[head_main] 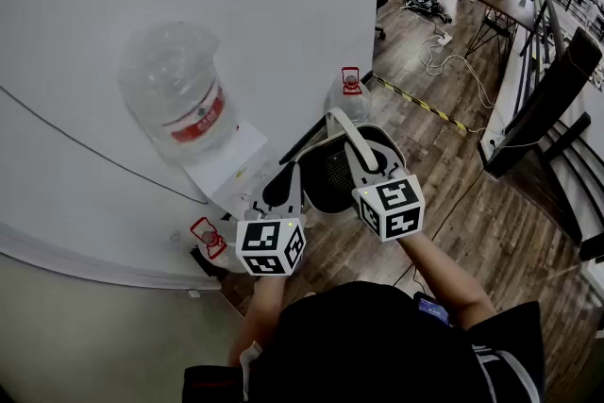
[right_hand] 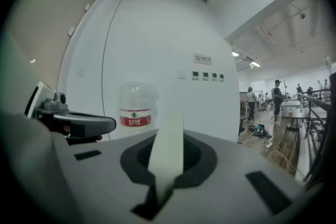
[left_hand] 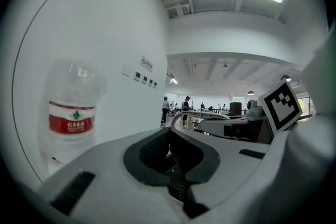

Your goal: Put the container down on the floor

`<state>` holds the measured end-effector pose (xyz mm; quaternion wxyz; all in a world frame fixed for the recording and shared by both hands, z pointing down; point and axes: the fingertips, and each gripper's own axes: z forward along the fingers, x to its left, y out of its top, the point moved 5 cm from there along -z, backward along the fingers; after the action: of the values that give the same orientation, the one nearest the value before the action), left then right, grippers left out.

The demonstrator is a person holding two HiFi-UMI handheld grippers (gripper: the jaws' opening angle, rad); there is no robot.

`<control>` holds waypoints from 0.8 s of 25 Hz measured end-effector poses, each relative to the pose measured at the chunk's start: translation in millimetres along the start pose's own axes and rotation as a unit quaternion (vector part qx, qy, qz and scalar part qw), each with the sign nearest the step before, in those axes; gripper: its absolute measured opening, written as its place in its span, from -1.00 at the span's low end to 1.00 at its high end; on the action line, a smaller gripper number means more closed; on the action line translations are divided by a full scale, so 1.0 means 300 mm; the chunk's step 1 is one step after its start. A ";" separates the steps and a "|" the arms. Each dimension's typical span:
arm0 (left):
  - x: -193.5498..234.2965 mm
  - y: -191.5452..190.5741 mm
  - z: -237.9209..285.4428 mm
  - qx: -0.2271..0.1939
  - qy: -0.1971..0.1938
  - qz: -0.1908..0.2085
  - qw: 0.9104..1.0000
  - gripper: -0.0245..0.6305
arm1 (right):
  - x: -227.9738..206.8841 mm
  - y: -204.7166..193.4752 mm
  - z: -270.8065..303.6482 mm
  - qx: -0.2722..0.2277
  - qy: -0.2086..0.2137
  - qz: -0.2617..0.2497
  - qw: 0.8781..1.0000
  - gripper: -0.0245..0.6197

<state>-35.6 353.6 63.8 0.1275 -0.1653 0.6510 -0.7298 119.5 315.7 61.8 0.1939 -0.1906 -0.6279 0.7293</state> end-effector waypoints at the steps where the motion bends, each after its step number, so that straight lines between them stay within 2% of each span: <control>1: -0.002 -0.002 0.007 0.000 0.000 0.000 1.000 -0.86 | -0.006 -0.002 0.002 0.000 -0.001 0.001 1.000 -0.84; 20: -0.093 -0.041 0.173 0.015 0.033 -0.001 0.999 -0.86 | -0.201 -0.049 0.027 0.015 0.023 0.017 0.999 -0.83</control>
<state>11.3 319.1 78.8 0.1078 -0.1403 0.6440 -0.7443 167.4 279.5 79.5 0.1984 -0.2149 -0.6092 0.7371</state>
